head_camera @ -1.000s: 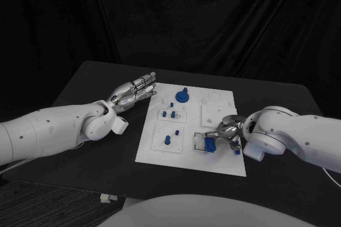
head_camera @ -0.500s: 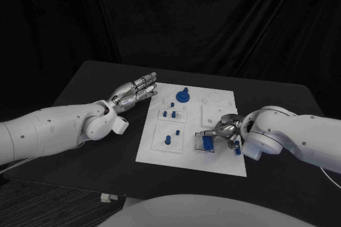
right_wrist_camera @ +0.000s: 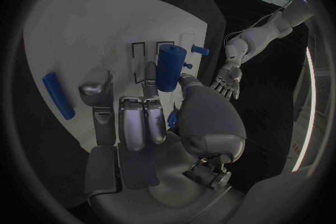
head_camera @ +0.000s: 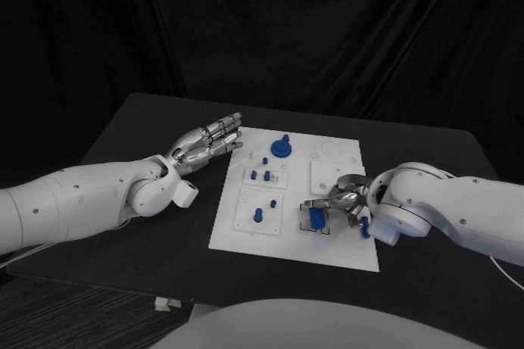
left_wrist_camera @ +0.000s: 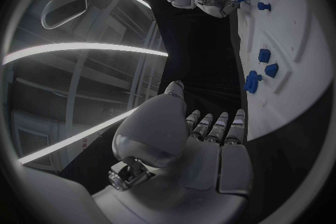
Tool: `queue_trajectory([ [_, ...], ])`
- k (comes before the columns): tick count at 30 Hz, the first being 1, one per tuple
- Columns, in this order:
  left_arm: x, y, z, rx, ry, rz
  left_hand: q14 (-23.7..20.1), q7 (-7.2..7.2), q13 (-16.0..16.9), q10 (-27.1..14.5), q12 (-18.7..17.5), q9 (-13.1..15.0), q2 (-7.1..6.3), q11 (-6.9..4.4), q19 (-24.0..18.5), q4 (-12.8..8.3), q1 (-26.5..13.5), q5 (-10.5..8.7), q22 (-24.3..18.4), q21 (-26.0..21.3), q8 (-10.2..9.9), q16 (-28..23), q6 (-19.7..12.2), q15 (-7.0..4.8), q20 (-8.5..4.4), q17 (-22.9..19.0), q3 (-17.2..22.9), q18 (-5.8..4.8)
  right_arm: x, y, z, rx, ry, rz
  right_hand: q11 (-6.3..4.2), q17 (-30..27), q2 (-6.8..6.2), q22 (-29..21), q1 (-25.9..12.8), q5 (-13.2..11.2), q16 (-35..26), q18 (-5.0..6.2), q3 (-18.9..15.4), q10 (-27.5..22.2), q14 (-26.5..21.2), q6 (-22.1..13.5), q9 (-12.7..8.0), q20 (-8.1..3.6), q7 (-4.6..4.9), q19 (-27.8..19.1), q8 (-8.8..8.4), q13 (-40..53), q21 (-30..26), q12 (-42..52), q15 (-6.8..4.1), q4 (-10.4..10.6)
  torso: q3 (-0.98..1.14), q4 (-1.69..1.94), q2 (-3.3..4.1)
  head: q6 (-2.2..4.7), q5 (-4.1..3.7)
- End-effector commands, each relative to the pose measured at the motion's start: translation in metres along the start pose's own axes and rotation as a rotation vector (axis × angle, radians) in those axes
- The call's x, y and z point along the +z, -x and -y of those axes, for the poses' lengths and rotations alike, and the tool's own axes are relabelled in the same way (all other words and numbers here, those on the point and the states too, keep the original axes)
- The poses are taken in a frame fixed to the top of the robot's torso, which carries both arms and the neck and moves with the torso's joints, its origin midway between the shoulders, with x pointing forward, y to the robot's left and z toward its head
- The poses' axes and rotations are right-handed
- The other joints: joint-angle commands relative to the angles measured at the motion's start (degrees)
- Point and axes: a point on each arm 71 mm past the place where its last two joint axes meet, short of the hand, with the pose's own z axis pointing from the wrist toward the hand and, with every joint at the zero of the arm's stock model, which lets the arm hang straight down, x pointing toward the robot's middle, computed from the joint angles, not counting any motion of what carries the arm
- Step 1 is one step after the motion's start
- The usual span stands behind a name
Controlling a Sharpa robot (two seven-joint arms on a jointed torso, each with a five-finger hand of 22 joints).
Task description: Assemble the parts on the task board
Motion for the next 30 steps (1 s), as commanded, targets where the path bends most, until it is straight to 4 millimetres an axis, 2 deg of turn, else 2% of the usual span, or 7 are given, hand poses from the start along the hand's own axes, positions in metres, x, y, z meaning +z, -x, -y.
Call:
queue_trajectory([
  [1, -0.0001, -0.0014, 0.0062, -0.015, -0.096, -0.008, 0.3, 0.38, 0.1, -0.2, 1.1, 0.2, -0.13, 0.67, 0.8, -0.5, 0.9, 0.8, 0.6, -0.1, 0.5, 0.7, 0.0, 0.55, -0.02, 0.5, 1.1, -2.4, 0.0008, -0.002, 0.0011, -0.02, -0.02, -0.009, -0.08, 13.2, 0.45, 6.7, -1.4, -0.9, -0.5, 2.22, 2.9, 6.1, 5.8, 0.1, 2.4, 0.2, -0.19, -0.3, -0.11, 15.1, -1.3, 1.1, -0.37, -0.2, -0.01, -0.02, 0.0, -0.01, 0.01],
  [4, -0.0002, -0.0016, 0.0059, -0.016, -0.096, -0.009, 0.3, 0.39, 0.1, -0.2, 1.1, 0.2, -0.14, 0.7, 0.8, -0.5, 0.9, 0.8, 0.6, -0.1, 0.5, 0.8, 0.0, 0.64, -0.02, 0.5, 1.1, -2.45, 0.0013, -0.0029, 0.0006, -0.035, -0.023, -0.011, -0.06, 13.1, 0.53, 6.6, -1.6, -1.8, -0.5, 2.24, 2.4, 6.1, 5.8, 0.2, 2.4, 0.22, -0.18, -0.2, -0.19, 15.1, -1.5, 1.1, -0.36, 0.1, -0.01, -0.01, 0.0, -0.01, 0.0],
  [16, -0.0006, -0.0019, 0.0045, -0.018, -0.091, -0.01, 0.3, 0.39, 0.1, -0.2, 1.1, 0.2, -0.14, 0.7, 0.8, -0.5, 0.9, 0.8, 0.6, -0.1, 0.5, 0.8, 0.0, 0.64, -0.02, 0.5, 1.1, -2.45, 0.0021, -0.0057, -0.0017, -0.058, -0.021, -0.015, 0.03, 12.7, 0.84, 6.5, -3.1, -9.9, -0.8, 2.31, -1.3, 6.1, 5.7, 0.3, 2.6, 0.3, -0.08, -0.1, -0.62, 15.1, -2.5, 1.1, -0.28, 1.7, 0.0, -0.01, -0.01, -0.01, 0.08],
  [20, -0.0008, -0.0018, 0.0041, -0.019, -0.09, -0.01, 0.3, 0.41, 0.1, -0.2, 1.1, 0.2, -0.14, 0.74, 0.8, -0.5, 0.9, 0.8, 0.5, -0.1, 0.5, 0.9, 0.0, 0.75, -0.02, 0.6, 1.1, -2.53, 0.0022, -0.0059, -0.0019, -0.058, -0.02, -0.015, 0.04, 12.7, 1.04, 6.5, -3.6, -10.9, -0.8, 2.32, -1.9, 6.1, 5.7, 0.4, 2.6, 0.31, -0.07, 0.0, -0.67, 15.1, -2.6, 1.1, -0.28, 2.1, 0.0, -0.01, 0.01, -0.01, 0.08],
  [28, -0.001, -0.0022, 0.0031, -0.021, -0.087, -0.011, 0.3, 0.42, 0.1, -0.2, 1.1, 0.2, -0.14, 0.76, 0.8, -0.5, 0.9, 0.8, 0.6, -0.1, 0.5, 0.9, 0.0, 0.79, -0.02, 0.6, 1.1, -2.55, 0.0023, -0.0062, -0.0022, -0.058, -0.017, -0.014, 0.09, 12.7, 1.2, 6.5, -4.5, -16.2, -0.8, 2.33, -4.7, 6.1, 5.7, 0.3, 2.8, 0.34, 0.0, 0.1, -0.92, 15.1, -3.0, 1.1, -0.23, 3.3, 0.01, -0.02, -0.01, -0.01, 0.12],
  [30, -0.001, -0.0023, 0.0029, -0.021, -0.086, -0.011, 0.3, 0.42, 0.1, -0.2, 1.1, 0.2, -0.14, 0.76, 0.8, -0.5, 0.9, 0.8, 0.6, -0.1, 0.5, 0.9, 0.0, 0.79, -0.02, 0.6, 1.1, -2.55, 0.0023, -0.0062, -0.0023, -0.057, -0.016, -0.013, 0.13, 12.7, 1.14, 6.6, -4.9, -18.3, -0.8, 2.34, -5.7, 6.1, 5.7, 0.3, 2.8, 0.36, 0.03, 0.1, -1.03, 15.1, -3.1, 1.1, -0.21, 3.5, 0.0, -0.03, -0.01, -0.01, 0.13],
])
